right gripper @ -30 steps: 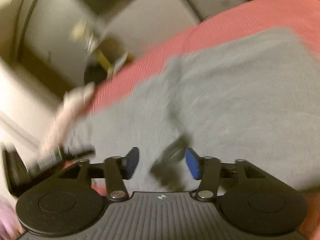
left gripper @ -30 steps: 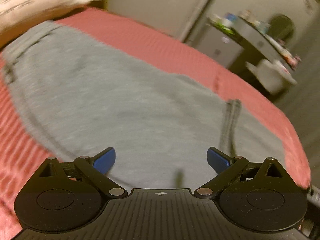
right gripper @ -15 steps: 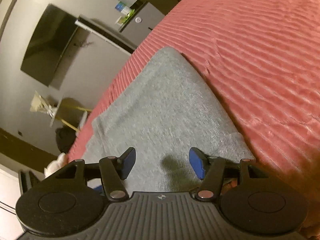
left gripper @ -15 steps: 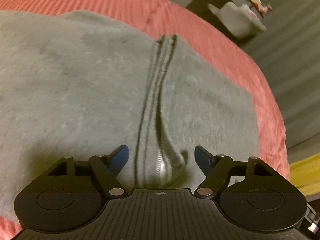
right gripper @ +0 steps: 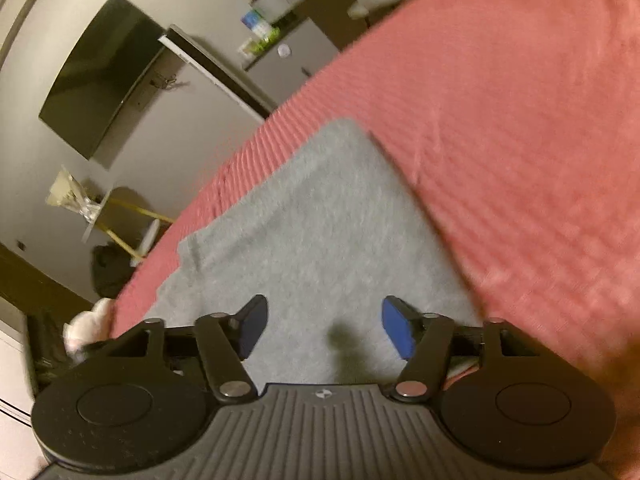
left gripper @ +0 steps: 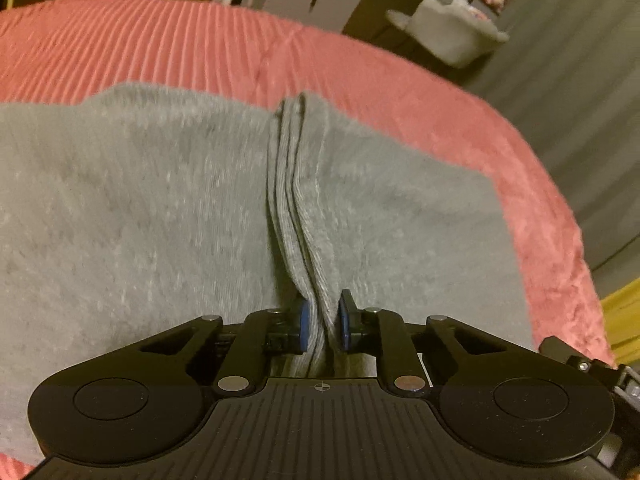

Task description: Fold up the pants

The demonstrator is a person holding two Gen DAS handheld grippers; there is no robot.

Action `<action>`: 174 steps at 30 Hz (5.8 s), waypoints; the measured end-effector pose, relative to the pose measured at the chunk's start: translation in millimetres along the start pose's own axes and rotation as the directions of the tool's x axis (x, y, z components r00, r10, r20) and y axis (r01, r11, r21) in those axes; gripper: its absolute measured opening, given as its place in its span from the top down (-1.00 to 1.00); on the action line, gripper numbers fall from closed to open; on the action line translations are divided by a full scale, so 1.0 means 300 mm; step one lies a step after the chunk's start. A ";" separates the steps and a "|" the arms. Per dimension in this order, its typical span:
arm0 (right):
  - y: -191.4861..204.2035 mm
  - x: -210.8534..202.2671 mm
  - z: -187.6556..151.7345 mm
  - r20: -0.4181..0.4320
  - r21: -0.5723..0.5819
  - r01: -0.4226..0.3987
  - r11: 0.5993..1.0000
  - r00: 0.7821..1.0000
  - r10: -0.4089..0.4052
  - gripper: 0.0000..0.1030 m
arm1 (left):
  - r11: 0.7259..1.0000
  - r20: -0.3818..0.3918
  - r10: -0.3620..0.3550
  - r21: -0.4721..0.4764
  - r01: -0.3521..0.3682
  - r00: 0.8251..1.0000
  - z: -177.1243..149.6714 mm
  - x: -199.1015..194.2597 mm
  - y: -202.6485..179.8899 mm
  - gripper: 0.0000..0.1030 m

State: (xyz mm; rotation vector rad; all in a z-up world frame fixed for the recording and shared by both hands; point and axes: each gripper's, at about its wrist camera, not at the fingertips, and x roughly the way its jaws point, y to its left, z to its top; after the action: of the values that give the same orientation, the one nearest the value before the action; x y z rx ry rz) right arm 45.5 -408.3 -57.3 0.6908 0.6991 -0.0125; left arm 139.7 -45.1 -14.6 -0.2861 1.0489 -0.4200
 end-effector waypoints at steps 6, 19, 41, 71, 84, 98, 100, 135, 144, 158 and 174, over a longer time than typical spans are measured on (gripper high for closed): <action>-0.009 -0.035 0.016 0.028 -0.006 0.059 0.998 0.998 -0.059 -0.38 | 1.000 0.063 -0.007 0.030 0.005 0.998 0.016 -0.096 -0.002 0.68; 0.000 0.049 0.012 -0.091 -0.069 0.111 0.991 0.989 -0.117 -0.43 | 0.983 0.068 0.186 -0.022 -0.185 0.980 -0.021 -0.170 0.197 0.58; 0.104 0.164 -0.033 -0.207 -0.238 0.133 0.962 0.961 -0.185 -0.43 | 0.994 0.247 0.102 0.019 -0.110 0.964 0.081 -0.139 0.123 0.63; 0.173 0.199 -0.049 -0.191 -0.397 0.209 0.894 0.933 -0.303 -0.69 | 0.923 0.126 0.370 0.062 -0.379 0.921 -0.157 -0.162 0.161 -0.54; 0.178 0.175 -0.046 -0.159 -0.409 0.231 0.883 0.934 -0.319 -0.75 | 0.738 0.193 0.578 -0.538 -0.407 0.793 -0.182 -0.550 0.716 -0.57; 0.146 0.182 -0.037 -0.196 -0.351 0.218 0.911 0.934 -0.299 -0.78 | 0.708 0.225 0.448 -0.680 -0.190 0.865 -0.219 -0.542 0.981 -0.56; 0.143 0.184 -0.035 -0.198 -0.347 0.217 0.912 0.934 -0.298 -0.79 | 0.701 0.248 0.433 -0.697 -0.151 0.867 -0.217 -0.535 1.000 -0.57; 0.125 0.167 -0.030 -0.173 -0.302 0.211 0.930 0.947 -0.271 -0.83 | 0.929 0.581 0.370 -0.221 -0.297 0.725 -0.060 -0.700 0.442 0.54; 0.104 0.118 -0.021 -0.127 -0.238 0.187 0.953 0.967 -0.222 -0.83 | 0.973 0.560 0.188 0.005 -0.231 0.807 -0.043 -0.553 0.076 0.54; 0.097 0.050 -0.016 -0.067 -0.200 0.149 0.968 0.984 -0.165 -0.83 | 0.938 0.148 0.194 0.262 -0.228 0.970 -0.246 -0.224 -0.118 -0.77; 0.343 0.376 -0.010 -0.320 -0.097 -0.182 0.979 0.937 0.142 -0.68 | 0.829 0.106 0.550 -0.193 -0.525 0.829 -0.256 -0.329 0.273 -0.83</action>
State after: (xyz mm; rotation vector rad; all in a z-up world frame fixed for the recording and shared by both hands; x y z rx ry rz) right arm 155.0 -302.3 -66.3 0.6338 0.9360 0.2969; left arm 45.9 70.9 -9.1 -0.1455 0.9580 0.1995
